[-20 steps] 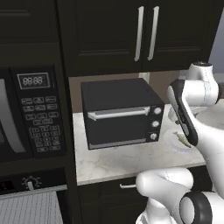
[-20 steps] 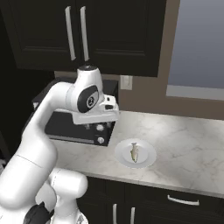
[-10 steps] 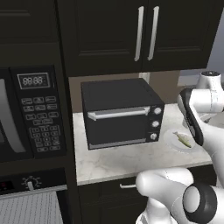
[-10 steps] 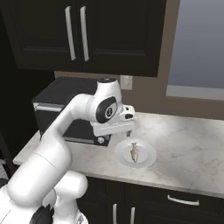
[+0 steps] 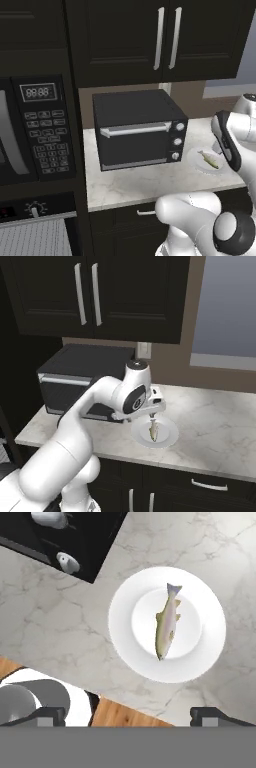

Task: Place the fish on the rack of the oven, and slide the rack back inside. Close the oven door.

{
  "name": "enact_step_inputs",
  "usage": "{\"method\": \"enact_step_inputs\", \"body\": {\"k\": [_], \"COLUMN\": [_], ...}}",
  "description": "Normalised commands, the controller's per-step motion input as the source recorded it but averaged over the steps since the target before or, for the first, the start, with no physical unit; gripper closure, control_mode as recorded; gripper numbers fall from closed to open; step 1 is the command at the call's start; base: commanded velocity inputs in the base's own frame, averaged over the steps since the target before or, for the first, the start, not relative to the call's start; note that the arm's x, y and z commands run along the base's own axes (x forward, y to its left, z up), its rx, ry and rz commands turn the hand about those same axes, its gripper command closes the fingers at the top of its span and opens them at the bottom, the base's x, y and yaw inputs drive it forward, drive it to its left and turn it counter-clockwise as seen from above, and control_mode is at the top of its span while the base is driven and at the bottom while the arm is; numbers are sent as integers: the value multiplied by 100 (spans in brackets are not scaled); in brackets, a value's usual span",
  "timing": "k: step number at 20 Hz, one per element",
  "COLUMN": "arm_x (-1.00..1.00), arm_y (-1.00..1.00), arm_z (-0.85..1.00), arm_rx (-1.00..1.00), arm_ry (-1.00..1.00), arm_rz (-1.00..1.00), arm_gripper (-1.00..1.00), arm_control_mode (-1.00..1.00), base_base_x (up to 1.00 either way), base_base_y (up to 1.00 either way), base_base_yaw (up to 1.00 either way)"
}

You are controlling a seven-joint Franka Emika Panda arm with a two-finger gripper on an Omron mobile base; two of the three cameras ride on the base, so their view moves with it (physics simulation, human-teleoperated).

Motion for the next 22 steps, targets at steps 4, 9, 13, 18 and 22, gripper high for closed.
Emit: {"method": "enact_step_inputs", "body": {"k": [4,9,13,18,22], "arm_x": [48,57,43,30,28], "arm_y": [-28,-14,-6,-8,-29], "arm_z": [-23,-34,-53,-53,-40], "arm_rx": [2,0,0,0,0], "arm_ry": [0,0,0,0,0], "arm_rz": [5,6,8,7,3], "arm_gripper": [-100,-100,-100,-100,-100], "arm_control_mode": [-100,-100,-100,-100,-100], "base_base_x": [0,0,0,0,0], "base_base_y": [0,0,0,0,0], "base_base_yaw": [0,0,0,0,0]}}
